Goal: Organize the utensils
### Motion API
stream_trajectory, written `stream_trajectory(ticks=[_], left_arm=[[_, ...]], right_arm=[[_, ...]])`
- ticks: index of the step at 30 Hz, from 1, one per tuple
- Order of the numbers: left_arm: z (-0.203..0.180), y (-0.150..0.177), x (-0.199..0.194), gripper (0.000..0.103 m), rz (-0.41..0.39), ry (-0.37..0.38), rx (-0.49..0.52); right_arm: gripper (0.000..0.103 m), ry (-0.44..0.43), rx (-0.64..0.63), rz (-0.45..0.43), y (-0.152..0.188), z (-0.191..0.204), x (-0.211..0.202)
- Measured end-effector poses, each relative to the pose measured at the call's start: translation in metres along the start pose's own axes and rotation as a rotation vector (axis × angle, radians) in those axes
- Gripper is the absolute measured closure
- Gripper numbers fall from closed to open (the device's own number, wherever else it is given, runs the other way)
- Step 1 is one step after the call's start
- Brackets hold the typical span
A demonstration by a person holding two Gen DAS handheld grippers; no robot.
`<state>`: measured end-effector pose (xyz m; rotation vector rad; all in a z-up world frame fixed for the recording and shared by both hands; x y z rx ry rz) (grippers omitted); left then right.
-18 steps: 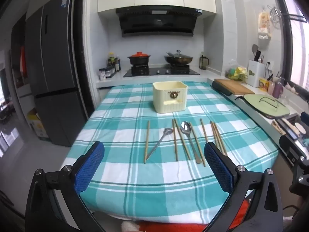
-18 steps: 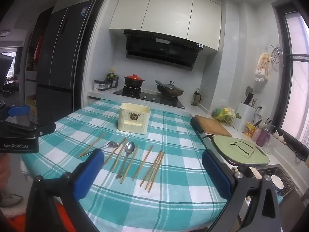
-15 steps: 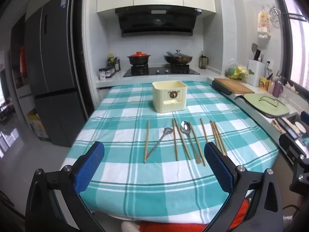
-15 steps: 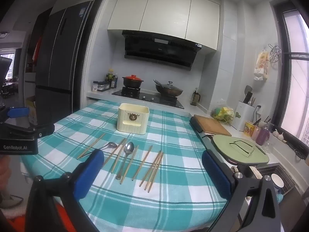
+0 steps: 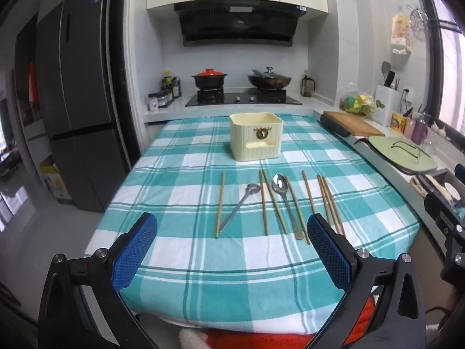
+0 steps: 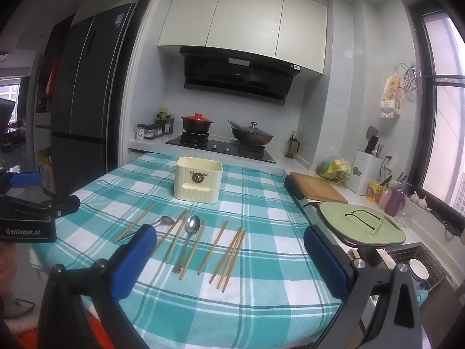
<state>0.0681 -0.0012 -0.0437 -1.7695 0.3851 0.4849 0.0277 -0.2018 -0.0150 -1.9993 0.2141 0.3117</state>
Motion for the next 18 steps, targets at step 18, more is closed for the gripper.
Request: stream_trajectory(ticks=[18], left_arm=[[0.0019,0.0026,0.0006,0.0,0.008,0.004,-0.008]], right_arm=[[0.0,0.005,0.006,-0.008,-0.0007,-0.0009,-0.0016]])
Point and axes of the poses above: each gripper's, at about its wrist camera, not at the fingertips, and x roughly the way its jaws point, z to its left, y to its underside, the point moved 7 cm from there along x, roughly the way its jaws point, and after that the axes turned 15 degrees about -x, right-handed, at the moved point
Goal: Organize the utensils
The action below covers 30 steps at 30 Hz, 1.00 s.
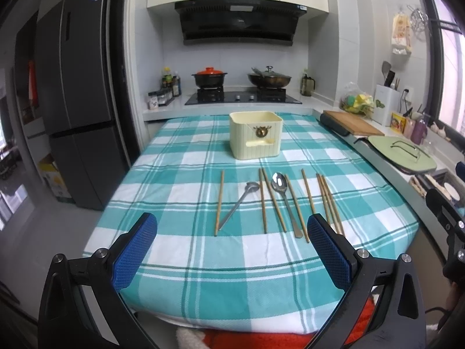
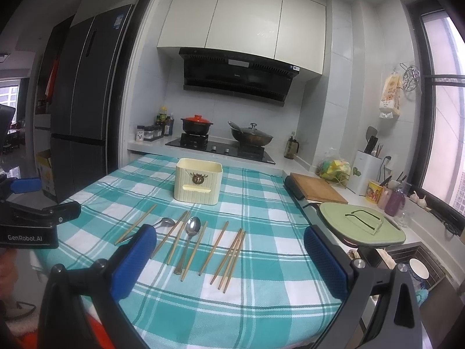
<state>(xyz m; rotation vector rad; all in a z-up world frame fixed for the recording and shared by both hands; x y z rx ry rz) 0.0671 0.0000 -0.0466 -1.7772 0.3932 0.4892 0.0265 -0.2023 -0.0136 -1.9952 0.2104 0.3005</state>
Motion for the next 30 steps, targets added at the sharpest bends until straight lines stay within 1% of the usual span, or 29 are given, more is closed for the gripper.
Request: stream_trajectory(ticks=[15,30], left_arm=[[-0.005,-0.003,0.005,0.0,0.007,-0.007,0.017],[-0.007,-0.002,0.011,0.0,0.01,-0.007,0.024]], right_arm=[[0.0,0.01,0.015,0.011,0.003,-0.005,0.005],[0.0,-0.001,0.023,0.027,0.006,-0.006,0.013]])
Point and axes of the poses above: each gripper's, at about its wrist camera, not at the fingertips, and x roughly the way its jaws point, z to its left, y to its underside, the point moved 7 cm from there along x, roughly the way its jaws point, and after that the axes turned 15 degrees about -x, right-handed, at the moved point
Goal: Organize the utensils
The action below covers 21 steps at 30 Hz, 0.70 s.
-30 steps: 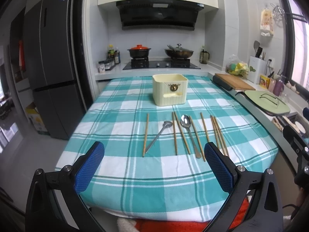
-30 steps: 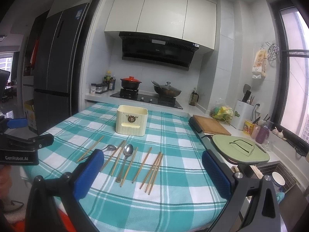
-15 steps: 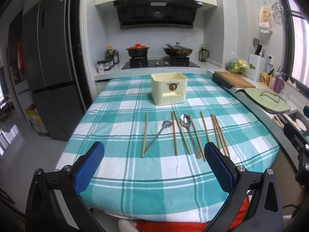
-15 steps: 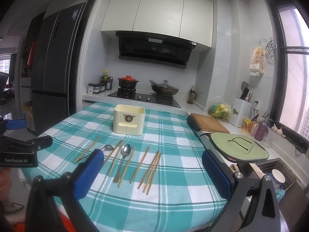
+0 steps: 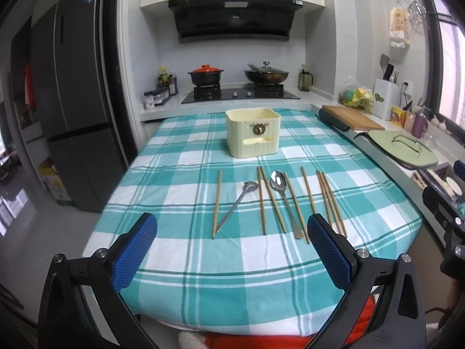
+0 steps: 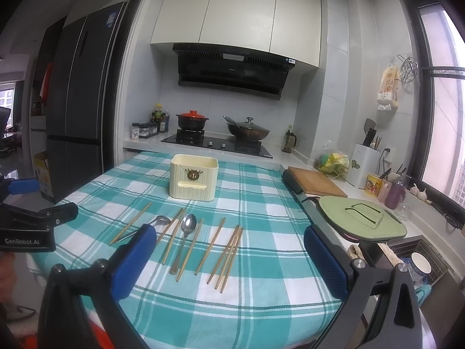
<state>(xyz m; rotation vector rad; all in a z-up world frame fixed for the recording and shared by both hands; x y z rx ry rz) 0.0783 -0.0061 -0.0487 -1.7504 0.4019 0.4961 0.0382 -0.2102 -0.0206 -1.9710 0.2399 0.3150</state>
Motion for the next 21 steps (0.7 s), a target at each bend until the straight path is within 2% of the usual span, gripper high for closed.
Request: stream_trajectory(ticks=[21], left_arm=[[-0.002,0.0,0.019,0.0,0.02,-0.01,0.013]], right_arm=[[0.0,-0.012,0.001,0.044,0.001,0.003,0.017]])
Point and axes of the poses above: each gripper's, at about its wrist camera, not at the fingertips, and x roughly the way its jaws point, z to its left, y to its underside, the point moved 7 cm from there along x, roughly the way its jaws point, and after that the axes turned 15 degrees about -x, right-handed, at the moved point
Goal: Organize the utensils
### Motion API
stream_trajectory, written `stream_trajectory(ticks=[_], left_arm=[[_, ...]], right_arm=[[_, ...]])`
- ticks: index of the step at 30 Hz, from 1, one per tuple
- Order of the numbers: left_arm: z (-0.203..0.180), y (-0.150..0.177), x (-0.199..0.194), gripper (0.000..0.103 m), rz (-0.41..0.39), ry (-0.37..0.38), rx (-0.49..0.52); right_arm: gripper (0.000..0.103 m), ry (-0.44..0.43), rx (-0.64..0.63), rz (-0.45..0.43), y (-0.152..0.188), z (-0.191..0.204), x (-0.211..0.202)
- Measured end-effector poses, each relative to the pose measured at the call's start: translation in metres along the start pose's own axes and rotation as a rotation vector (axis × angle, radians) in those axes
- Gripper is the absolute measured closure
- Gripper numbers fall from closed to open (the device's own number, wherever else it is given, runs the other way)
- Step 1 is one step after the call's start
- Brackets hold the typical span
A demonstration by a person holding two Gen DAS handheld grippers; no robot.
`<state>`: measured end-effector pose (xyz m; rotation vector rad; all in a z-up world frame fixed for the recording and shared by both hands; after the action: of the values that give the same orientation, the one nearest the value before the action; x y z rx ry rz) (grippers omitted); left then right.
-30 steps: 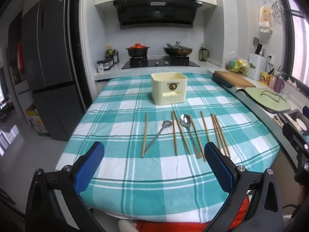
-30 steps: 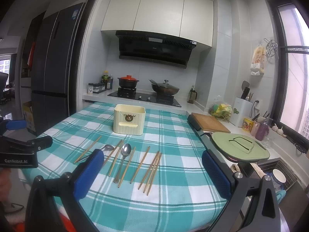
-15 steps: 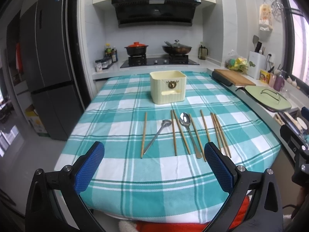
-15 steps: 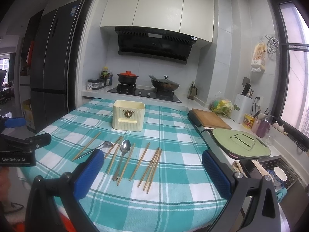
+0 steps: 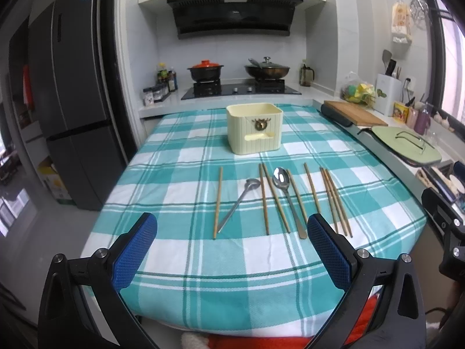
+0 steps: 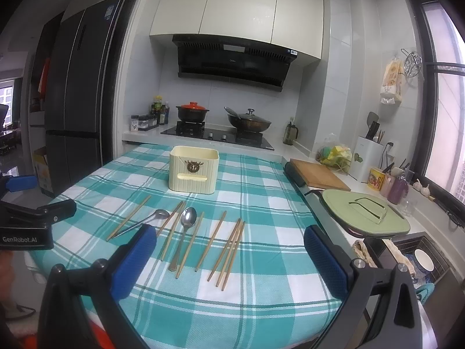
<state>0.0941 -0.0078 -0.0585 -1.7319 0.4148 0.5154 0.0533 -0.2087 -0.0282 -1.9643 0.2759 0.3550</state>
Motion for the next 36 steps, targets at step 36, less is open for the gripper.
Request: stream_trajectory(ticks=[36], left_arm=[[0.058,-0.007,0.094,0.0,0.123,-0.023,-0.026]], right_arm=[[0.0,-0.075,0.127,0.176,0.041,-0.021,0.072]])
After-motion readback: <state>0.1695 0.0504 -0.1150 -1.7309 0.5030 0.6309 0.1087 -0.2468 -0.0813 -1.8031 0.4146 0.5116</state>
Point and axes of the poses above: each gripper's, at about its wrist camera, not at the fingertips, and x roughly the way its jaws point, z to its left, y to its underside, the point moved 7 cm from there along x, roughly the way its jaws point, and after that the axes turned 15 degrees about -x, right-handed, at the moved point
